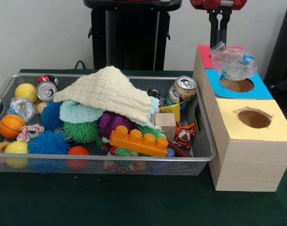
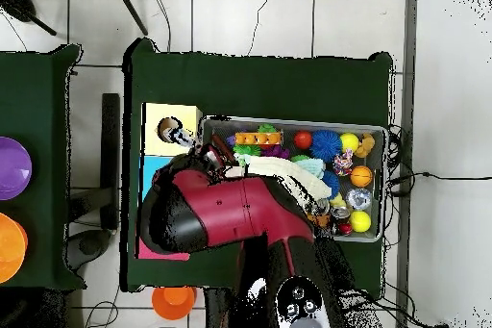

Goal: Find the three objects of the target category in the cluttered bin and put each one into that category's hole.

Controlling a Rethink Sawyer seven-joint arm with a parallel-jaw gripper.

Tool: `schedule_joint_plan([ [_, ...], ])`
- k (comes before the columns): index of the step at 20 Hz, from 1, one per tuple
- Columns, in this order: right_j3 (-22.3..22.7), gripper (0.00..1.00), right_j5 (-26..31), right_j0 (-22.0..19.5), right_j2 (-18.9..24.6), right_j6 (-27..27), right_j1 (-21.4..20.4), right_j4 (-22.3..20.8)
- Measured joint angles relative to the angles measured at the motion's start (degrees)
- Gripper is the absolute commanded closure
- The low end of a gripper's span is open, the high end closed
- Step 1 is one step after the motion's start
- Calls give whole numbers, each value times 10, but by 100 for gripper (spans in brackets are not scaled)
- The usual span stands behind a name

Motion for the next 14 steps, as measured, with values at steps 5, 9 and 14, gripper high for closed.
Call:
schedule_joint_plan([
  [5,0,100,-25,-1,0,0,14,5],
  [9,0,100,-32,-4,0,0,23,11],
  [14,0,100,-32,-8,0,0,33,21],
])
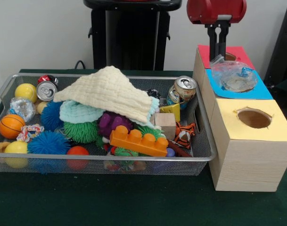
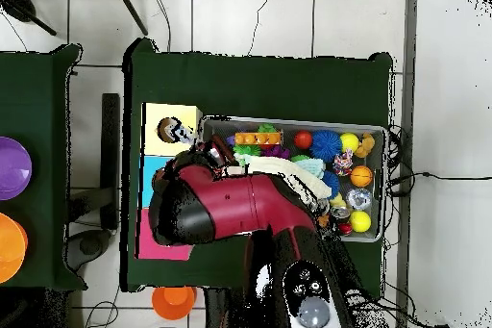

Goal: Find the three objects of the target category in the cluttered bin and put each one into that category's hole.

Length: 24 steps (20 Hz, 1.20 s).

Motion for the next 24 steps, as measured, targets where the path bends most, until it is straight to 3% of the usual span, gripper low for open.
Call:
schedule_joint_plan([
  [24,39,100,0,-41,60,0,5,63],
])
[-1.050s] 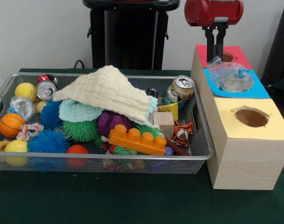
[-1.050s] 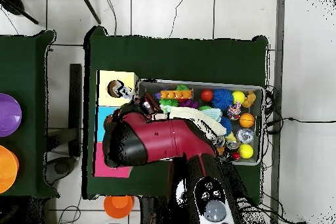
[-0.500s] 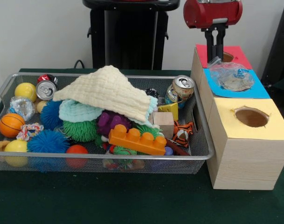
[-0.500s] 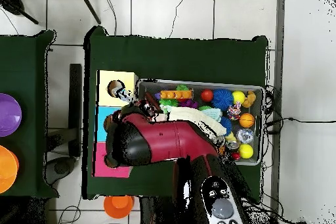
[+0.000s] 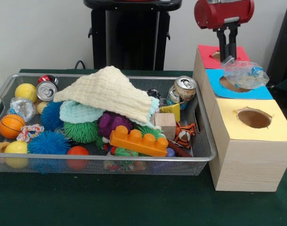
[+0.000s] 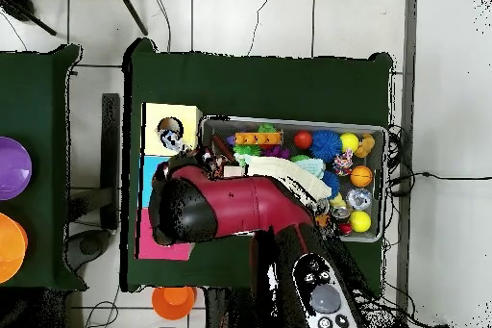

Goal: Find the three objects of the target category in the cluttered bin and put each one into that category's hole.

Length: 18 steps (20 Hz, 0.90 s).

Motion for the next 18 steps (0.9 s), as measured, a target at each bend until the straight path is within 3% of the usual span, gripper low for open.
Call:
schedule_joint_plan([
  [18,19,100,34,0,13,0,33,2],
])
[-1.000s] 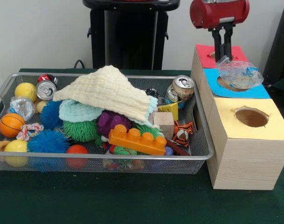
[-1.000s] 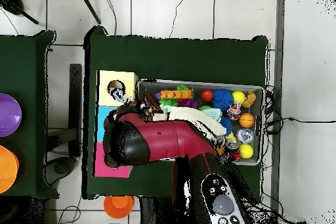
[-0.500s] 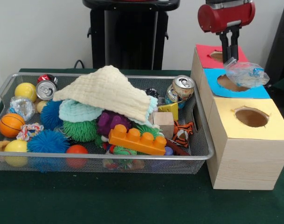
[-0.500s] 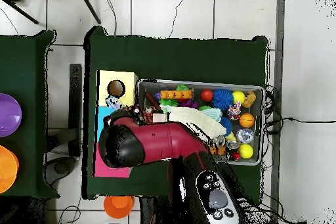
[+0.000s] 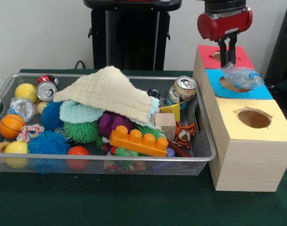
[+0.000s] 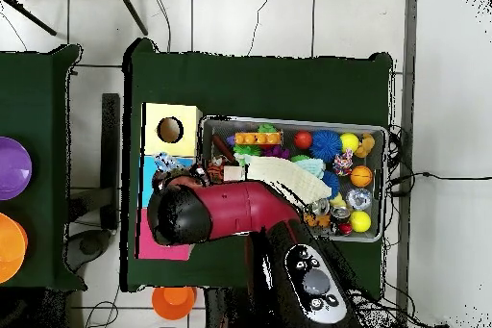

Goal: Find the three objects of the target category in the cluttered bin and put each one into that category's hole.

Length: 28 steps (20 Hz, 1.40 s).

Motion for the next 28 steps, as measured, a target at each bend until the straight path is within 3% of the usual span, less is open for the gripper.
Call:
schedule_joint_plan([
  [28,2,100,56,18,-9,0,8,0],
])
